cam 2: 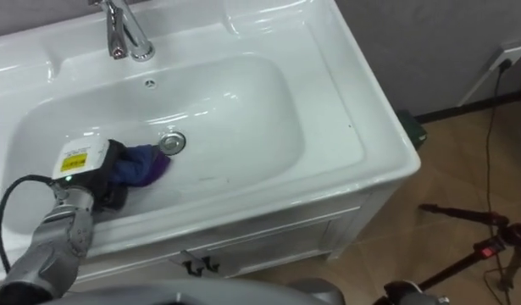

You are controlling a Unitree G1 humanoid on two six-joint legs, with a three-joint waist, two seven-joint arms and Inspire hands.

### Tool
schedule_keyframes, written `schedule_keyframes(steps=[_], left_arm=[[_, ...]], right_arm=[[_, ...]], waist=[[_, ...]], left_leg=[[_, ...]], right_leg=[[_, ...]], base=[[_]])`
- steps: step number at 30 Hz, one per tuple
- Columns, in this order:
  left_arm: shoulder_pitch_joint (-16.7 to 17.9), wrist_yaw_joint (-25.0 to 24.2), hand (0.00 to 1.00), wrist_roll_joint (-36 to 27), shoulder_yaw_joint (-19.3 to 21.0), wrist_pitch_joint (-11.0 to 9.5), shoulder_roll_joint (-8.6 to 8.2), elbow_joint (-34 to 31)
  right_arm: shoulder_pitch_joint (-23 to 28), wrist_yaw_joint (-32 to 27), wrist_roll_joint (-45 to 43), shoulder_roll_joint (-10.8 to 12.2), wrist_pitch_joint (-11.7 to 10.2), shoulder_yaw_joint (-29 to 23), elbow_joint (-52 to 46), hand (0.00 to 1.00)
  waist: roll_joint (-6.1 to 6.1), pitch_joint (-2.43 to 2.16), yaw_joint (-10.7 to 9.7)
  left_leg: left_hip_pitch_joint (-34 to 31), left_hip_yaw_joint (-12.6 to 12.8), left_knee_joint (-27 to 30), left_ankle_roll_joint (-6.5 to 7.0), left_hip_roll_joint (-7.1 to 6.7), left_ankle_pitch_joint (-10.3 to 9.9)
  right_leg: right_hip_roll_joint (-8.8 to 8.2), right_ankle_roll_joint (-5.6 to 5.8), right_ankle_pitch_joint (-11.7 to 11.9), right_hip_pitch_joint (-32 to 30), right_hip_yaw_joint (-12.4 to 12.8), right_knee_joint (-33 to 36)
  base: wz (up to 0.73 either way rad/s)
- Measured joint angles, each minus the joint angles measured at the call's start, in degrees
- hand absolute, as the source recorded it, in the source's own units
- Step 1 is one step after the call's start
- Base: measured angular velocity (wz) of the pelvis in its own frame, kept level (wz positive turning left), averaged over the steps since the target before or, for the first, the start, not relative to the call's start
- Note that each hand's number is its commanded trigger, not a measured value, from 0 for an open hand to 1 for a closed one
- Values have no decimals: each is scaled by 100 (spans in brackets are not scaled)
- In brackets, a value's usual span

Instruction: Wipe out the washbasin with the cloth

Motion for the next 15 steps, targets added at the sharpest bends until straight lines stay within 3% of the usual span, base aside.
schedule_keyframes(steps=[9,15], left_arm=[[233,191,100,257,155,34,0,-49],[444,40,100,307,443,15,4,-608]], right_arm=[[81,-24,141,-256,-130,-345,-327,0],[241,-45,236,-304,-360,-626,-411,0]], waist=[[166,2,58],[260,15,248]], left_leg=[[-84,-50,81,3,9,2],[-186,-163,79,3,14,1]], right_leg=[[-8,-3,0,1,-62,-3],[-21,-10,4,-52,-237,-24]], base=[[-1],[7]])
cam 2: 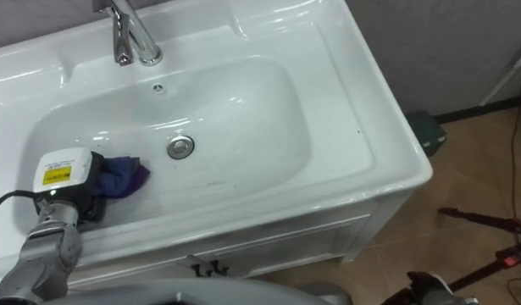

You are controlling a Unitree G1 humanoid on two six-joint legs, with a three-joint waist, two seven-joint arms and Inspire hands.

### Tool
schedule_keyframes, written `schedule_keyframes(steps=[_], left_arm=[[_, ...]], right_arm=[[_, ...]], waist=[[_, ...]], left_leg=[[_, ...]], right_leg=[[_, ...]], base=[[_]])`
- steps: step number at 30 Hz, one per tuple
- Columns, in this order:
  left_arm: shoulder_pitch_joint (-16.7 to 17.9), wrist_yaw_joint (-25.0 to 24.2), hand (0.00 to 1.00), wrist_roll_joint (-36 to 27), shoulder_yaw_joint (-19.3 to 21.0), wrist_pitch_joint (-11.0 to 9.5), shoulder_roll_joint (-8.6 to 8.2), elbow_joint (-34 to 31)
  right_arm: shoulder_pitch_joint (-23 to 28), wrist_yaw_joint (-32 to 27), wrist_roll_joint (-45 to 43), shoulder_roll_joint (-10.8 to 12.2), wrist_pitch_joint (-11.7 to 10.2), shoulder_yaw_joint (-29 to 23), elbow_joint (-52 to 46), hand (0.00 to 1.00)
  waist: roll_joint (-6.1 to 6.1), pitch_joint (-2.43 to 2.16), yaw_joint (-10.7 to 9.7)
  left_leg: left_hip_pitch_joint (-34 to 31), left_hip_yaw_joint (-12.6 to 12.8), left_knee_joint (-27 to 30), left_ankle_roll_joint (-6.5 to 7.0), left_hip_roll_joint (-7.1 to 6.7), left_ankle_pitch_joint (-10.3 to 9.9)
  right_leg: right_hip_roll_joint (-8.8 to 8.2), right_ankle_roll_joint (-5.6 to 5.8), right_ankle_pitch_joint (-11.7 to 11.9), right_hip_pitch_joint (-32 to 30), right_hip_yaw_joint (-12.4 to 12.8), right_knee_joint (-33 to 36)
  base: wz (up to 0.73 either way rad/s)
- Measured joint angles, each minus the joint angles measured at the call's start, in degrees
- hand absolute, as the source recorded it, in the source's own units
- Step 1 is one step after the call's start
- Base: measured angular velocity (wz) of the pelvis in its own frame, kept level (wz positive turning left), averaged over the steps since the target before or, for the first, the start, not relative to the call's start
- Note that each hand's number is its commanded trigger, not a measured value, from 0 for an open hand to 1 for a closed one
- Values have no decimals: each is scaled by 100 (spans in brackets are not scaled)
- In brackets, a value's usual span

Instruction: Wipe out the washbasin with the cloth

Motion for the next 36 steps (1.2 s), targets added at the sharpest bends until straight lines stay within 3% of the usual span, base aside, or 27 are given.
schedule_keyframes(steps=[4,10,15,17,22,25,36], left_arm=[[125,-255,100,-10,321,-25,45,-452],[141,-454,100,-15,526,-115,110,-895],[81,-534,100,-127,675,-189,111,-1204],[-11,-547,100,-213,814,-246,112,-1431],[-60,-382,100,-465,1158,-469,218,-2154],[-90,-117,100,-459,1250,-609,252,-2358],[-91,547,100,-470,1616,-1123,251,-2521]], right_arm=[[60,10,31,-7,-60,-95,4,0],[93,66,33,5,-145,-92,23,0],[96,44,247,9,-202,17,21,0],[89,46,302,17,-283,56,93,0],[118,-68,646,21,-399,276,280,0],[172,-70,703,39,-438,308,285,0],[155,-54,701,146,-583,311,468,0]], waist=[[29,29,140],[36,59,346],[23,70,376],[10,113,371],[-60,158,412],[-65,155,413],[-88,130,434]], left_leg=[[-57,-158,1,0,0,0],[-116,-176,48,0,2,0],[-286,-227,147,0,-11,0],[-310,-325,141,0,-21,0],[-440,-553,230,0,-50,-1],[-415,-657,214,-1,-58,-1],[-390,-693,204,-1,-62,-1]], right_leg=[[-2,-10,-4,-65,-78,8],[-12,-18,-9,-81,-139,-20],[-65,-17,-9,-146,-315,12],[-75,-16,-10,-141,-403,9],[-97,-3,-5,-122,-555,-55],[-96,-2,-3,-38,-660,-111],[-87,-3,-3,-33,-634,-109]], base=[[10],[7],[18],[27],[18],[18],[0]])
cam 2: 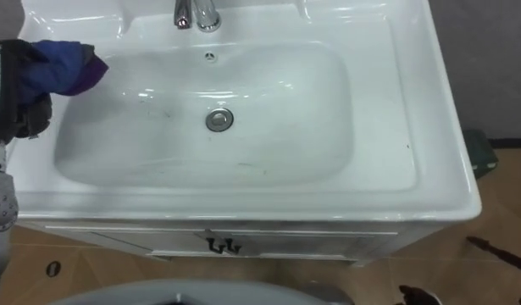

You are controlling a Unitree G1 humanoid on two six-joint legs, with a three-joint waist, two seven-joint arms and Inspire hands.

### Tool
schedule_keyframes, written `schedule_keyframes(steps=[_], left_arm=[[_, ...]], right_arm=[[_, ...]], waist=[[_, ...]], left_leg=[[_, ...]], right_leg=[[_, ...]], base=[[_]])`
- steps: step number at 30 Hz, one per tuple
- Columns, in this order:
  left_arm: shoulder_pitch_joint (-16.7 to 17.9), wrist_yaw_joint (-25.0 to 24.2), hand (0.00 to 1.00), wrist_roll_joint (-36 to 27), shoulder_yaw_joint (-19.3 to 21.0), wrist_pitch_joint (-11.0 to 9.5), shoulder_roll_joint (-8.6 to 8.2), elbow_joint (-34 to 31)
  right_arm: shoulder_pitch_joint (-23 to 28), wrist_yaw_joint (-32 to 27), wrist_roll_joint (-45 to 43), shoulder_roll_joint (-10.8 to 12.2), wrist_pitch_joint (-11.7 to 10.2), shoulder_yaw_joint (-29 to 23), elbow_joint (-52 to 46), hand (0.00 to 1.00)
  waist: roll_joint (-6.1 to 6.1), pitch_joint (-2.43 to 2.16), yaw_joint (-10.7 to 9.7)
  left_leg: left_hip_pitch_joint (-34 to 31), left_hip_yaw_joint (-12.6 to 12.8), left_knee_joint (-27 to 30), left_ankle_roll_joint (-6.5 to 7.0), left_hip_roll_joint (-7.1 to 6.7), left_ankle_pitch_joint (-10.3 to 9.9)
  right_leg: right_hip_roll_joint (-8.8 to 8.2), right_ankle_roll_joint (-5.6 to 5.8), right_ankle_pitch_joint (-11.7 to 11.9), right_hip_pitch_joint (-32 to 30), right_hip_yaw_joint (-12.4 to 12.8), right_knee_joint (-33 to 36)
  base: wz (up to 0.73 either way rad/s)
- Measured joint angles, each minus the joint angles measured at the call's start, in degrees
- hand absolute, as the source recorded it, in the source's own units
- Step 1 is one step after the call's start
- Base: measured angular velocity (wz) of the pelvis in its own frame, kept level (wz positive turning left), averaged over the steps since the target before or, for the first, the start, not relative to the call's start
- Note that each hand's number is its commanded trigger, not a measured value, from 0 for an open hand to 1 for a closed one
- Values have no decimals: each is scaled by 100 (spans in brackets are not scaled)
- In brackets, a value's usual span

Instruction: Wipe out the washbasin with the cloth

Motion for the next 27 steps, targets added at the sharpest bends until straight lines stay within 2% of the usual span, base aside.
schedule_keyframes(steps=[4,9,17,23,27], left_arm=[[0,92,100,15,28,-110,0,-60],[-2,97,100,16,31,-104,0,-67],[-1,96,100,25,129,-96,0,-67],[7,95,100,32,245,-4,0,-67],[38,69,100,59,241,150,-1,-66]], right_arm=[[-1,8,-28,3,-36,-8,-2,0],[56,59,-68,2,-34,-10,15,0],[62,107,-231,2,-30,-10,28,0],[60,117,-257,2,-23,-12,55,0],[49,137,-255,2,40,-9,165,0]], waist=[[-29,-19,15],[-21,-22,111],[7,-22,128],[14,-17,134],[0,1,106]], left_leg=[[28,11,8,0,-1,0],[100,7,15,0,0,0],[114,1,7,0,0,0],[115,0,1,0,-3,0],[117,21,-9,0,-2,0]], right_leg=[[0,0,0,28,11,3],[3,0,0,95,27,-6],[3,0,0,96,28,12],[3,0,0,90,45,11],[2,0,0,107,17,7]], base=[[0],[0],[0],[0],[2]])
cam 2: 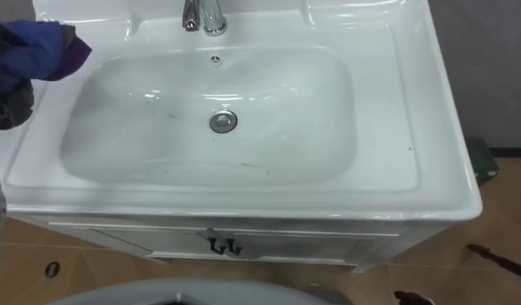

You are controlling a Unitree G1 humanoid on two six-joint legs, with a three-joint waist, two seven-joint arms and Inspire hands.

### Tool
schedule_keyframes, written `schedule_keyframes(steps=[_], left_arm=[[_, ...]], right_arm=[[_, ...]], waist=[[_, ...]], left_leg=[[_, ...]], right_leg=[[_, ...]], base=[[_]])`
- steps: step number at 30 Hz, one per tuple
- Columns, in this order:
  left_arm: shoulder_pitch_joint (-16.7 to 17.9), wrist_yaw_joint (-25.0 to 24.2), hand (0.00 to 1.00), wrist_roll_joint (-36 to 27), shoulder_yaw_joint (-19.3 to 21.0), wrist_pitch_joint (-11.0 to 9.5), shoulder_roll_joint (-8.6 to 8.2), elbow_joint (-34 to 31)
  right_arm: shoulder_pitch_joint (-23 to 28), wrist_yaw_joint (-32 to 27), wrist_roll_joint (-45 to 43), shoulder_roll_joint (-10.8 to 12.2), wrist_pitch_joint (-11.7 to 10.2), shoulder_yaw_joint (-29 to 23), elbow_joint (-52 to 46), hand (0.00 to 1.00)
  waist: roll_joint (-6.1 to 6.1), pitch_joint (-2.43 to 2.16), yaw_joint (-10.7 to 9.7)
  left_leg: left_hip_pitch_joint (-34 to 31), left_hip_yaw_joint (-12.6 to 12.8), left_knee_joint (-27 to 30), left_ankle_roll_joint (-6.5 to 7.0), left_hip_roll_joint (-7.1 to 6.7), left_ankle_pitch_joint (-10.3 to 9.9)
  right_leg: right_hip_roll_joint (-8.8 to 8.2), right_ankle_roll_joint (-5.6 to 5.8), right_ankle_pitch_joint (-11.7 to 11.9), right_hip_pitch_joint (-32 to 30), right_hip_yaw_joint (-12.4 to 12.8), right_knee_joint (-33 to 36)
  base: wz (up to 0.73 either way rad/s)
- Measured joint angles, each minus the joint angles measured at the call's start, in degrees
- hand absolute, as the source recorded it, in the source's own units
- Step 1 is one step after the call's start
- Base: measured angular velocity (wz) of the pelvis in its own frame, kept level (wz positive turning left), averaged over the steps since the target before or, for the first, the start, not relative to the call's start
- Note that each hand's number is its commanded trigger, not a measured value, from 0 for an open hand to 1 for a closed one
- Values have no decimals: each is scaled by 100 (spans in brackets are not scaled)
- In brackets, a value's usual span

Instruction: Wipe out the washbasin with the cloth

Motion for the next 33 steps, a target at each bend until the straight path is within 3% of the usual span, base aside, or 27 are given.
schedule_keyframes(steps=[5,10,19,29,33], left_arm=[[47,-175,100,4,-4,200,-48,42],[53,-389,100,-19,-262,503,-198,100],[54,-633,100,-1,-526,761,-266,209],[80,-754,100,8,-577,1074,-389,590],[84,-749,100,11,-577,1166,-418,1102]], right_arm=[[9,32,3,2,53,0,16,0],[-9,32,27,3,133,27,15,0],[17,2,31,2,178,122,2,0],[79,-103,35,16,385,121,-96,0],[162,-131,37,8,419,127,-281,0]], waist=[[-33,33,-9],[-55,25,-36],[-122,-18,-52],[-6,-32,-147],[59,-37,-171]], left_leg=[[88,3,-89,-1,2,1],[160,1,-185,-1,-8,1],[203,65,-207,0,-22,1],[258,179,-209,1,-34,1],[295,229,-210,1,-32,1]], right_leg=[[6,2,-1,59,10,-35],[9,35,20,138,-30,-120],[9,73,47,171,59,-188],[8,89,60,178,210,-186],[9,89,60,257,254,-188]], base=[[-1],[5],[-4],[-8],[-5]])
